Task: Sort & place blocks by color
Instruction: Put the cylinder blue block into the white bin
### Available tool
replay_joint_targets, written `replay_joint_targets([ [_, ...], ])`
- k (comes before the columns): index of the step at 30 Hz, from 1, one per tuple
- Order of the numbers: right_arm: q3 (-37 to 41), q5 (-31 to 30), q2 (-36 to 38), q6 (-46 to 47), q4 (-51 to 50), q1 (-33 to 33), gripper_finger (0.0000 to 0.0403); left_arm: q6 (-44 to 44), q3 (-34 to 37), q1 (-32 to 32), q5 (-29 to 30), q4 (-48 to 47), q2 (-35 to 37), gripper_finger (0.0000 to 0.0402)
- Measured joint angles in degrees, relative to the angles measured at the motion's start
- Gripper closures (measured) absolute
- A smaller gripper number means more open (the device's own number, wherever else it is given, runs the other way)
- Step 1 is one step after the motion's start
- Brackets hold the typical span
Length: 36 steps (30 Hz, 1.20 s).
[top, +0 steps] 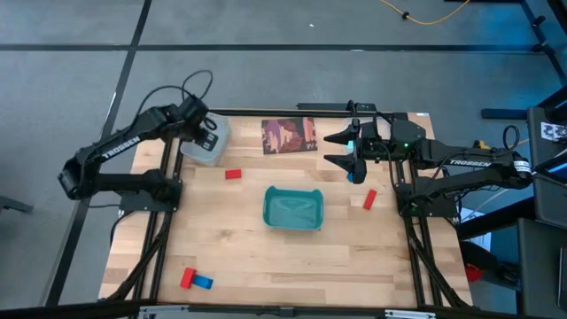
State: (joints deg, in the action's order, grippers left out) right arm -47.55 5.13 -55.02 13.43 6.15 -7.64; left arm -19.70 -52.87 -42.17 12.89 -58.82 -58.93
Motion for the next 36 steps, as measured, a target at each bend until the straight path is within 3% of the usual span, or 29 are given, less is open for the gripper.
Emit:
replay_joint_targets([
  [7, 0.00, 0.00, 0.00, -0.07, 0.00, 0.00, 0.0098, -4.42, 13.66, -1.06, -4.59, 8.40, -0.07, 0.0275],
  [12, 0.00, 0.00, 0.00, 0.41, 0.00, 0.00, 0.0098, -7.26, 18.95, -1.06, -4.92, 13.96, -0.07, 0.0275],
  [27, 0.00, -0.02, 0.00, 1.29, 0.00, 0.00, 0.0098, -6.77, 19.81, -1.06, -3.79, 14.44, -0.05, 0.0274],
  [36, 0.00, -0.02, 0.00, 1.39, 0.00, 0.00, 0.0098, -5.31, 19.81, -1.06, -4.46, 14.42, -0.05, 0.0239],
])
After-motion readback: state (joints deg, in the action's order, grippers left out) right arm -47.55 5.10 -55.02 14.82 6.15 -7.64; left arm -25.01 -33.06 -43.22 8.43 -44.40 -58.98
